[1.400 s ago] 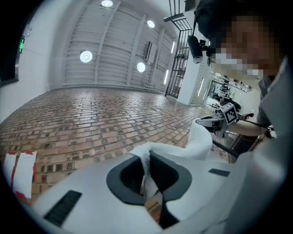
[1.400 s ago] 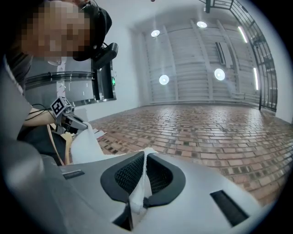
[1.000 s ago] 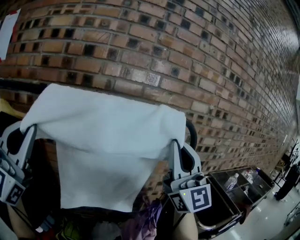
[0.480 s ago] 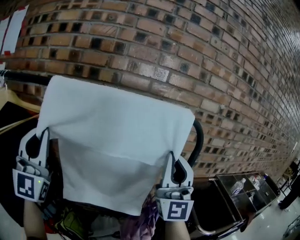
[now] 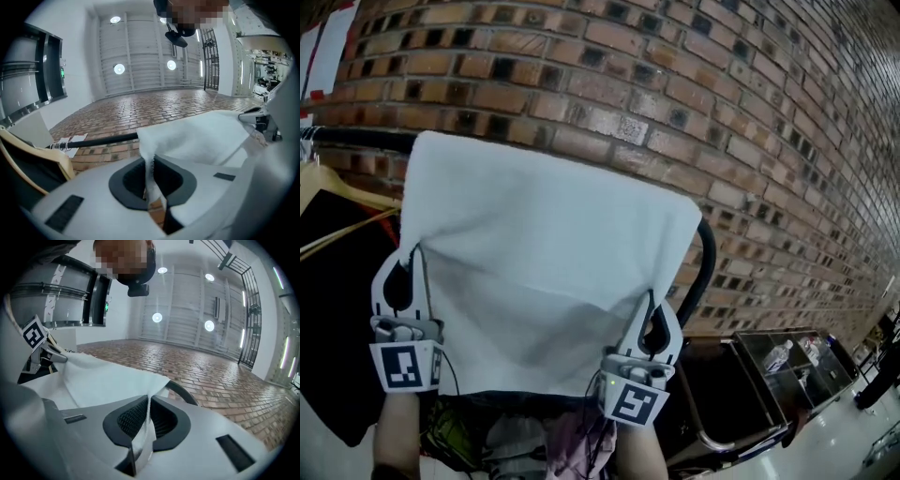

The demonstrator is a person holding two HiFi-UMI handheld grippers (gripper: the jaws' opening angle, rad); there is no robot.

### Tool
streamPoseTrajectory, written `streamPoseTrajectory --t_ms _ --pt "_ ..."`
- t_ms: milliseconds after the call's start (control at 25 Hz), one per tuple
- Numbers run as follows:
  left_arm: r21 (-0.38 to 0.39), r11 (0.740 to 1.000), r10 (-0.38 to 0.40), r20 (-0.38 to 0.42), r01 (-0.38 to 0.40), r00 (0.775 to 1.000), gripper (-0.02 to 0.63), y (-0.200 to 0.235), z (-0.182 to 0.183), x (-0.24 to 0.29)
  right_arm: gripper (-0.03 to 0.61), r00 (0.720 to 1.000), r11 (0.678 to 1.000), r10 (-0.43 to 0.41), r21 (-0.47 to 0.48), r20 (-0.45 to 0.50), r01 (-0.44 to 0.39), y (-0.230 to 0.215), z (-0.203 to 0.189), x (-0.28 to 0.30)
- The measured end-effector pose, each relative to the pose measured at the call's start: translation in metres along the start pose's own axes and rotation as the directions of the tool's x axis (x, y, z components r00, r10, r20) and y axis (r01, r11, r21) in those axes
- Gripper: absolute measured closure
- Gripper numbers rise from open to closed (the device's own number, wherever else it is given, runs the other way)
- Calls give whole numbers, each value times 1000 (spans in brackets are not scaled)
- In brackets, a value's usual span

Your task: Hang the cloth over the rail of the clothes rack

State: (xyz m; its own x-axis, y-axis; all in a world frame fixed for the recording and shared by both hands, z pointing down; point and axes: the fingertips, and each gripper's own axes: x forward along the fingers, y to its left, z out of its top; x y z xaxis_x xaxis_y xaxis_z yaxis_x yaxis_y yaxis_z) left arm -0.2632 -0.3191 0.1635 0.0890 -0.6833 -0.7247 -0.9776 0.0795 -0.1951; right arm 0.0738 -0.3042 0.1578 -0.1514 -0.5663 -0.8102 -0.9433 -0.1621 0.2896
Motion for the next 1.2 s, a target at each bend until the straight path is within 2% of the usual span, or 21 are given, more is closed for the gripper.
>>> streamPoseTrajectory --t_ms 200,600,840,1000,1200 --pt "-62 998 11 -31 -13 999 568 -7 -18 -14 554 1000 999 -24 -24 -14 24 15 -4 -15" --pt "-58 998 3 -6 -4 1000 568 -22 -27 -39 554 999 999 -28 -46 -16 27 40 -5 -37" --pt "-27 999 -41 -31 40 999 568 -28 -41 -52 554 997 997 -42 -66 -70 37 37 -22 -52" --pt "-29 999 -45 -75 43 996 568 -31 -59 -67 554 992 998 -56 -47 -117 50 35 -38 -67" --pt "-25 999 -50 -124 47 991 568 -36 -83 -83 554 982 997 -55 -72 -183 43 46 -60 -93"
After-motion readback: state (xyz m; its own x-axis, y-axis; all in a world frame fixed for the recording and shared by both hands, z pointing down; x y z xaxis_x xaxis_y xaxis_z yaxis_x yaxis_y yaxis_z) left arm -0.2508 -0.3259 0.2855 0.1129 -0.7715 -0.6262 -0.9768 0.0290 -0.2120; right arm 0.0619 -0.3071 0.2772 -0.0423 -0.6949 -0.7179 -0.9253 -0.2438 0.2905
